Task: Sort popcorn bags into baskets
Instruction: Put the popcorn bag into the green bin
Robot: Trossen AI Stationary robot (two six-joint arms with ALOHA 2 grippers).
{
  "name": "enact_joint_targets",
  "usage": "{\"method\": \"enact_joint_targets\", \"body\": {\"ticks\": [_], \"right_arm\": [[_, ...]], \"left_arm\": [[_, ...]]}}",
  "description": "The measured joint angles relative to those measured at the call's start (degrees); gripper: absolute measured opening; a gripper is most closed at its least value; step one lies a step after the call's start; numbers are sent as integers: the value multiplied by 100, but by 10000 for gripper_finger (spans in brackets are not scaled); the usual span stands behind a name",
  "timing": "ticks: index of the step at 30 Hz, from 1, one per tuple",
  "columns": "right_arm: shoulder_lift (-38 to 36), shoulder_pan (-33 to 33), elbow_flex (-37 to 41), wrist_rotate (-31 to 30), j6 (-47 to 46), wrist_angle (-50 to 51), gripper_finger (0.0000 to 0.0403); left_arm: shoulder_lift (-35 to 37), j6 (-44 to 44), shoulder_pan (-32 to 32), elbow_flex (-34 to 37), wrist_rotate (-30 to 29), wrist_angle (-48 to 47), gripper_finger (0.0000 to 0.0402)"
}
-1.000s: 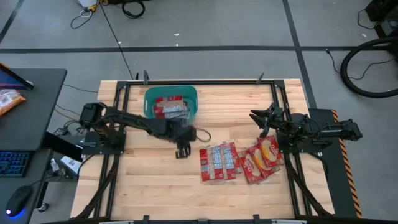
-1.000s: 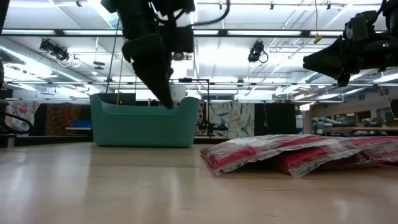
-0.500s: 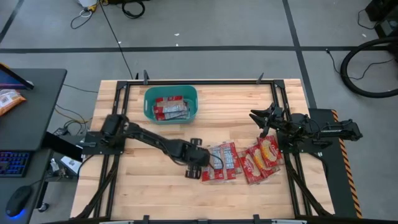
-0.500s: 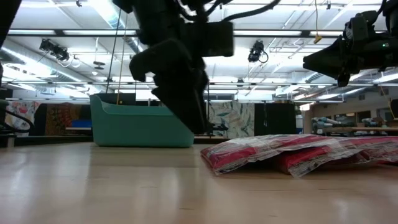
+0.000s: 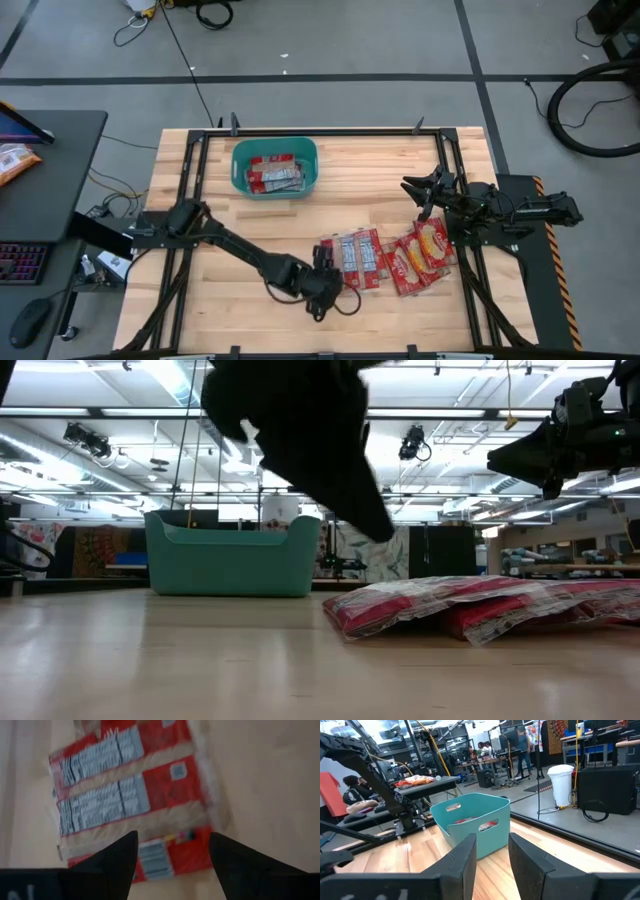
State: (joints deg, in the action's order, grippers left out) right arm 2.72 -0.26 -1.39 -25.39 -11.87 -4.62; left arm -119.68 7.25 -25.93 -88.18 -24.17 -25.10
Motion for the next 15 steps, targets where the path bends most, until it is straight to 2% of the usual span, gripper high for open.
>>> {"method": "enact_joint_targets", "body": {"ticks": [7,10,15], "right_arm": [[0,0,0,-1,-1,-1,118],[0,-1,0,-2,1,0,118],[0,-1,0,0,1,0,118]], "left_arm": [[-258,564,-241,-3,-209,683,273],[-543,640,-361,-237,-348,765,279],[-1198,-47,-639,-1025,-1279,440,280]]}}
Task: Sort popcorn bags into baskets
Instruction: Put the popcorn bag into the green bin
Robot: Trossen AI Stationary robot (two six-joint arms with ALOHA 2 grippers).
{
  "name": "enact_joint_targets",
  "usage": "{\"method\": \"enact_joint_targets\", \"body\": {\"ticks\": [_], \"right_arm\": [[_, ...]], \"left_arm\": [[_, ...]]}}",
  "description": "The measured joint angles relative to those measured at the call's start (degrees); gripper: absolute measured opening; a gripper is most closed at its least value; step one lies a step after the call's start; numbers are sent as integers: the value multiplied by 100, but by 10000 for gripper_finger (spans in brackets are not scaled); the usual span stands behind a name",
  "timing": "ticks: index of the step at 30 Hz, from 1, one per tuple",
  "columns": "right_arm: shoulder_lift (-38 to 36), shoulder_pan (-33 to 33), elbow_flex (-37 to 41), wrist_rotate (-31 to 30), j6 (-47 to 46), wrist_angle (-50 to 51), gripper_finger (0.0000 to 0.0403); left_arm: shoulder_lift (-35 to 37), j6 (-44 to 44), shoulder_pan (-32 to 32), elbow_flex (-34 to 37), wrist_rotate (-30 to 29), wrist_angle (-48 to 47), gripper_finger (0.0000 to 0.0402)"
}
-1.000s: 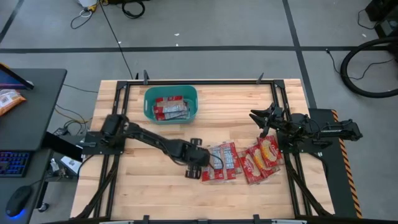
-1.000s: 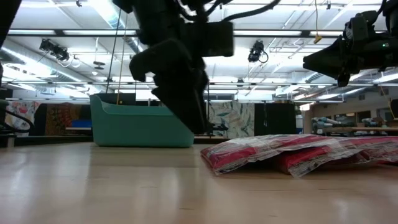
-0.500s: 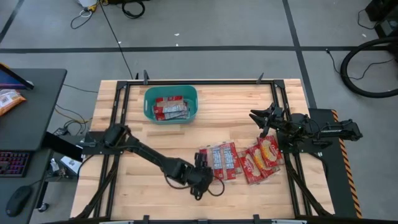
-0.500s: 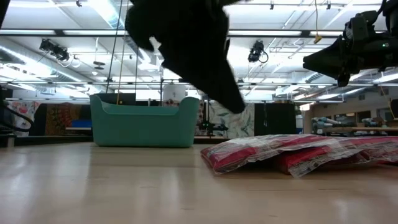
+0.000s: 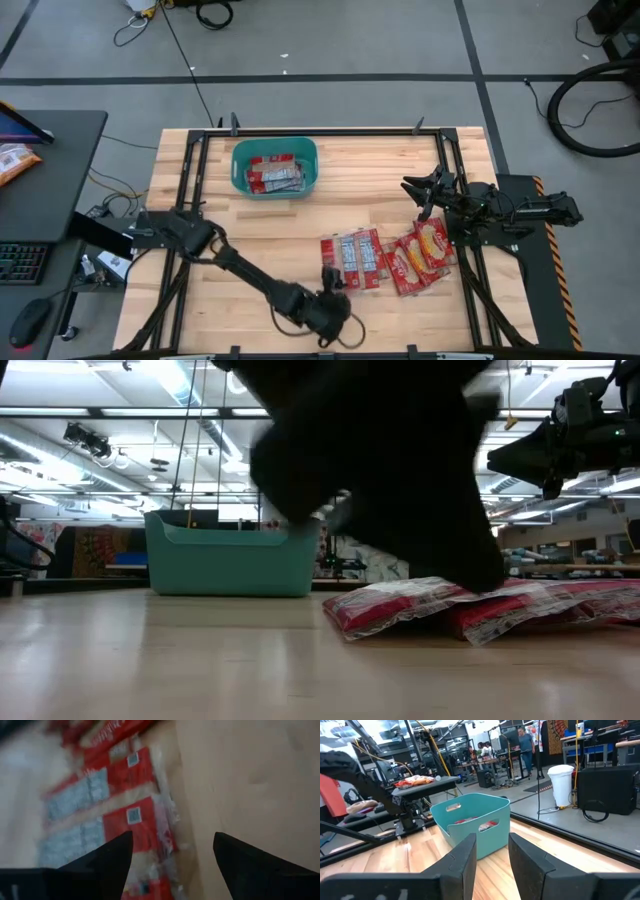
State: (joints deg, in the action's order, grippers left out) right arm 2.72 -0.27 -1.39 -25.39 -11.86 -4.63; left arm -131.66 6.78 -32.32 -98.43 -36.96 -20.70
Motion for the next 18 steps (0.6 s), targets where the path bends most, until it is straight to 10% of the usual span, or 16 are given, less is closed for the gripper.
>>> {"method": "enact_joint_targets", "body": {"ticks": [5,18], "right_arm": [[0,2,0,-1,-1,-2,118],[0,2,0,-2,0,0,118]], "left_arm": [[-342,-123,-145,-282,-1037,-215,280],[-401,37,5,-292,-664,-353,279]]}}
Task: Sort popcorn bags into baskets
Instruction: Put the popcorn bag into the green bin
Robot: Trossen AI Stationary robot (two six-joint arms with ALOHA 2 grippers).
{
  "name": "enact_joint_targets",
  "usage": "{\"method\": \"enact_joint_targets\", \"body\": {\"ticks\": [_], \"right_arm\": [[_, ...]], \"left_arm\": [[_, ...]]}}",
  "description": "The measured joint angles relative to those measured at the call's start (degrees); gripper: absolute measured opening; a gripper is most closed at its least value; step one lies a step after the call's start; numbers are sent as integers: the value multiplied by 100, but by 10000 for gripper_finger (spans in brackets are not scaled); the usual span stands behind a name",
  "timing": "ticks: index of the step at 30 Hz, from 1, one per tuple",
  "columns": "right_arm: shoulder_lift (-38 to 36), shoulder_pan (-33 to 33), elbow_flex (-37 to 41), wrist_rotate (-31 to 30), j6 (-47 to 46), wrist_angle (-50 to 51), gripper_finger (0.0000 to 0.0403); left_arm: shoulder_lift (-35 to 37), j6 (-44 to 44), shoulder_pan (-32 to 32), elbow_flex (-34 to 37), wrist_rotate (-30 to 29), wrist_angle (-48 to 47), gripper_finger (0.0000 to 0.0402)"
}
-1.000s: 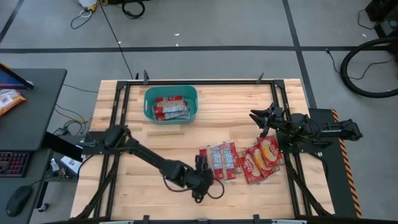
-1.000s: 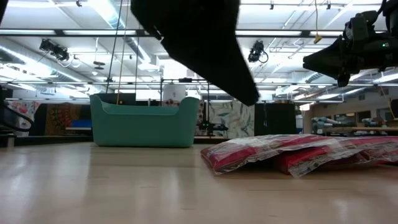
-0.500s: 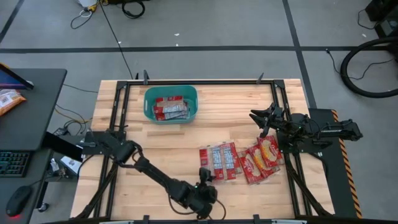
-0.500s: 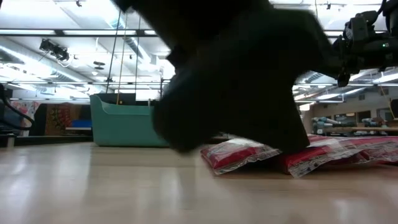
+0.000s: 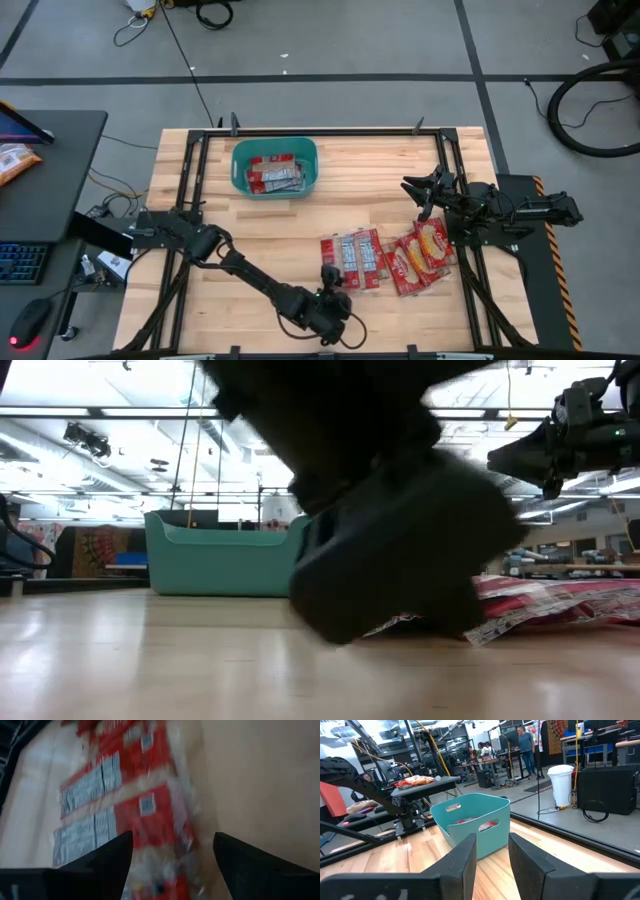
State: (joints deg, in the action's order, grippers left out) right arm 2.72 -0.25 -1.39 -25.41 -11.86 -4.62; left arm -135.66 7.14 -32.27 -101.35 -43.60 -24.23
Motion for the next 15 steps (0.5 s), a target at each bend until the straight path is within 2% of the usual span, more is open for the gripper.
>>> {"method": "enact_joint_targets", "body": {"ticks": [5,11,15], "right_arm": [[0,-2,0,0,-2,-2,118],[0,0,0,1,0,-2,118],[0,0,0,0,0,-2,118]], "left_arm": [[-8,199,58,1,-224,-645,279],[4,318,146,20,-159,-997,275],[7,294,193,31,-136,-1172,242]]}}
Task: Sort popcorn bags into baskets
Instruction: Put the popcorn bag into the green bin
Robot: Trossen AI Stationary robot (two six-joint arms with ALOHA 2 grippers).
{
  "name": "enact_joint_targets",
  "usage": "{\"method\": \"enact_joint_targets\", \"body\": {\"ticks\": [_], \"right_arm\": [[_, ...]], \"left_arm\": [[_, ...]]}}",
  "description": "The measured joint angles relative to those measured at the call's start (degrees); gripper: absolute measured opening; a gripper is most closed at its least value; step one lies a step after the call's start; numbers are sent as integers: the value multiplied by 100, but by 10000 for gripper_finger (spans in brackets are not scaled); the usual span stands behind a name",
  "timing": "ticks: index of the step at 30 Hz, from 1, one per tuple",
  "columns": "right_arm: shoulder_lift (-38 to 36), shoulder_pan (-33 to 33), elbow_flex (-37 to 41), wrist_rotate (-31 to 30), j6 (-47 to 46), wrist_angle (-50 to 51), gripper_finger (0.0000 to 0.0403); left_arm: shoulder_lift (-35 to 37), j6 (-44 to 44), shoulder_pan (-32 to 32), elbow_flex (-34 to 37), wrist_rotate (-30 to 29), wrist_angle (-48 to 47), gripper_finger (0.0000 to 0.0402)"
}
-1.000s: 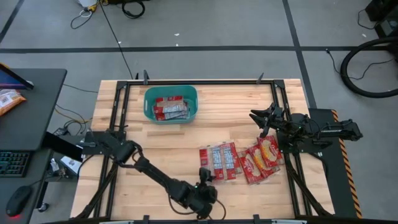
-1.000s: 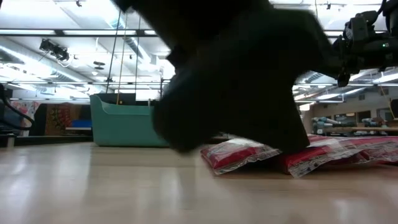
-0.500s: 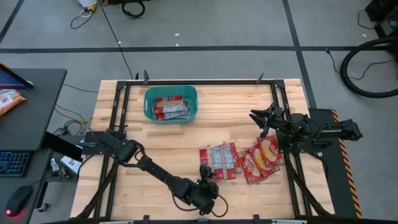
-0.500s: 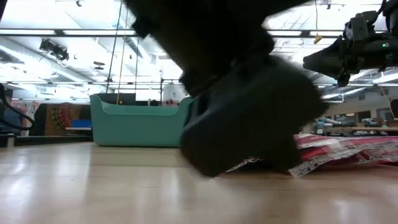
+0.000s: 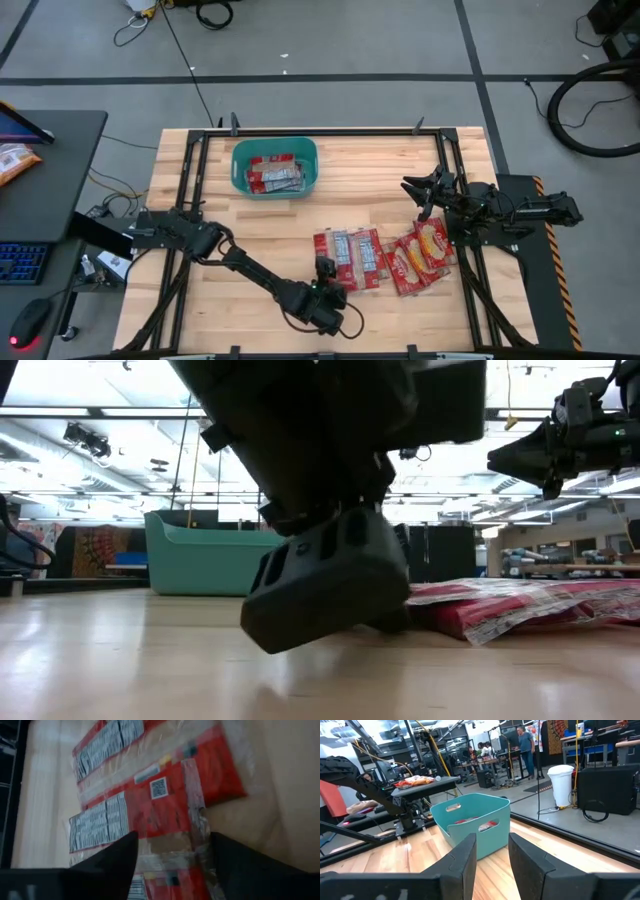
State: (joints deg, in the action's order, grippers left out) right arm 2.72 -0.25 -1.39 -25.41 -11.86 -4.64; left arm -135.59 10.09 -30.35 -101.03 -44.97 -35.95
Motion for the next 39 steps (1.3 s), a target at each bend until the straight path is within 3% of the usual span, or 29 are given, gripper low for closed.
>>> {"method": "enact_joint_targets", "body": {"ticks": [9,15,25,34,39], "right_arm": [[0,0,0,0,-1,2,118],[0,-1,0,0,-2,2,118],[0,0,0,0,1,-2,118],[0,0,0,0,-1,-1,118],[0,0,0,0,1,2,118]], "left_arm": [[4,567,137,16,212,-668,92],[25,1030,135,20,217,-1131,14],[748,2027,150,-272,292,-2965,9],[2102,4503,536,-323,571,-5213,7],[2703,4780,882,-321,735,-5403,7]]}}
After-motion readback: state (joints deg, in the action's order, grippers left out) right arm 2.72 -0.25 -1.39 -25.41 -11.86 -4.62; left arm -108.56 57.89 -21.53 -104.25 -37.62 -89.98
